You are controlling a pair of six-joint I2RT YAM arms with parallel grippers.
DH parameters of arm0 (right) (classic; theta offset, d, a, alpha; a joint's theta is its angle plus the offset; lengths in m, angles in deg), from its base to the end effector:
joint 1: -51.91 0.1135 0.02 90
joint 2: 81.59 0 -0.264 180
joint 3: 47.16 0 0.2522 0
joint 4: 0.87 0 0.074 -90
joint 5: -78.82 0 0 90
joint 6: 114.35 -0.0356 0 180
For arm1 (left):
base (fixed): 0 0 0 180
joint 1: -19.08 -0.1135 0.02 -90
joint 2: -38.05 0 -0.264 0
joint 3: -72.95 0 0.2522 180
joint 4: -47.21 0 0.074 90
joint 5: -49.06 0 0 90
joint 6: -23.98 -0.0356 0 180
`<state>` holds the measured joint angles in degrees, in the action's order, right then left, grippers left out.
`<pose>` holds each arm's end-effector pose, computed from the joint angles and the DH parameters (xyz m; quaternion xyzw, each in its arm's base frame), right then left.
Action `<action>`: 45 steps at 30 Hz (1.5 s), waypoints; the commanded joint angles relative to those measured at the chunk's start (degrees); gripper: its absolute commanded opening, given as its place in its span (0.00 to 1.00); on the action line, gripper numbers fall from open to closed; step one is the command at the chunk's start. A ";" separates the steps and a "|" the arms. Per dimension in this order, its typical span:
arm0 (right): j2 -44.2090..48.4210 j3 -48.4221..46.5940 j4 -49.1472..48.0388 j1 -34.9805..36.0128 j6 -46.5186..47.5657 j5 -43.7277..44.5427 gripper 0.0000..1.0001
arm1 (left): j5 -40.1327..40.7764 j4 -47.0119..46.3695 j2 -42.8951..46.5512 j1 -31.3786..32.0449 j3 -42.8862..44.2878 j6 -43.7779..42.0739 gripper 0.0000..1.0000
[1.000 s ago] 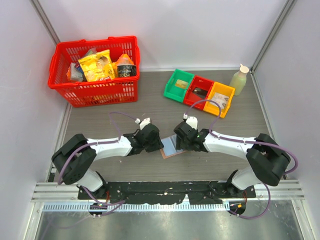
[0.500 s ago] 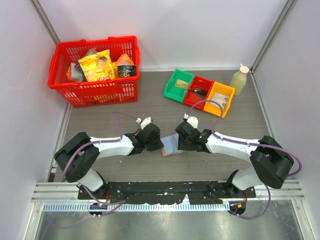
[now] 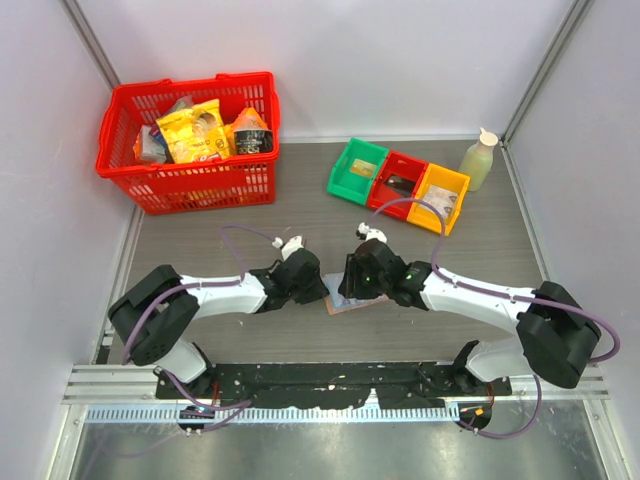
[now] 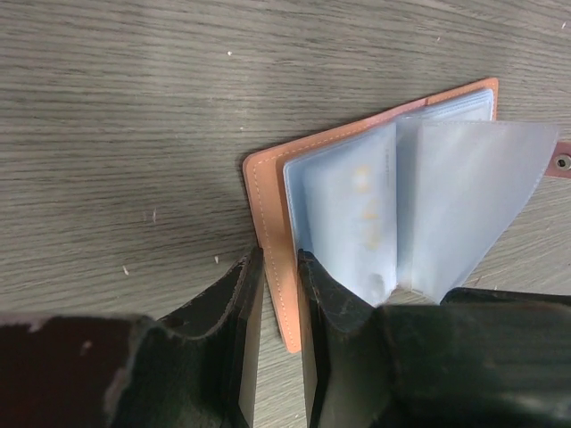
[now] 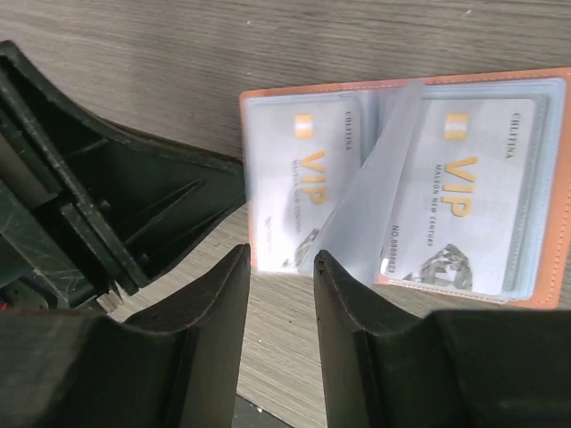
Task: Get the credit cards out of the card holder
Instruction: Remove the credit card from the card holder.
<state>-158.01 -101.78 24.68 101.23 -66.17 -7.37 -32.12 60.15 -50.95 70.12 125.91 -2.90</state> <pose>0.1754 0.2005 0.1959 -0.0488 0.9298 0.2379 0.2765 0.1872 -0.2228 0.1467 -0.1251 0.9258 -0.2541 0.2503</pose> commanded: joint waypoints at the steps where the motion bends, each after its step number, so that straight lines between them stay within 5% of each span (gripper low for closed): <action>1: 0.49 -2.55 -2.48 0.78 2.19 -2.94 0.40 | 0.58 2.66 1.10 0.63 -1.76 0.43 0.26; 7: -1.10 -4.22 -0.38 0.78 4.12 -1.80 0.40 | 1.90 3.89 4.26 0.54 -2.81 0.79 0.29; 14: -1.80 -6.34 12.72 -0.01 2.80 20.07 0.40 | 3.48 6.79 9.62 0.54 -2.55 -0.44 0.39; 21: -2.15 -4.67 2.55 -0.19 11.84 10.08 0.51 | 3.31 6.62 8.84 0.54 -0.88 -1.50 0.36; 29: -11.02 -9.59 2.62 1.31 17.39 7.08 0.63 | 3.49 6.45 9.80 0.46 -2.02 -0.88 0.36; 40: -14.72 -7.31 2.45 1.39 17.57 5.32 0.66 | 1.99 5.65 8.66 0.46 -0.97 -1.32 0.37; 45: -15.68 -5.55 2.18 0.43 15.64 5.33 0.58 | 0.76 4.78 8.31 0.46 -0.35 -1.59 0.38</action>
<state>-172.13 -109.00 26.91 102.28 -49.50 -2.23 -30.74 66.79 -42.44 70.39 123.35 -3.49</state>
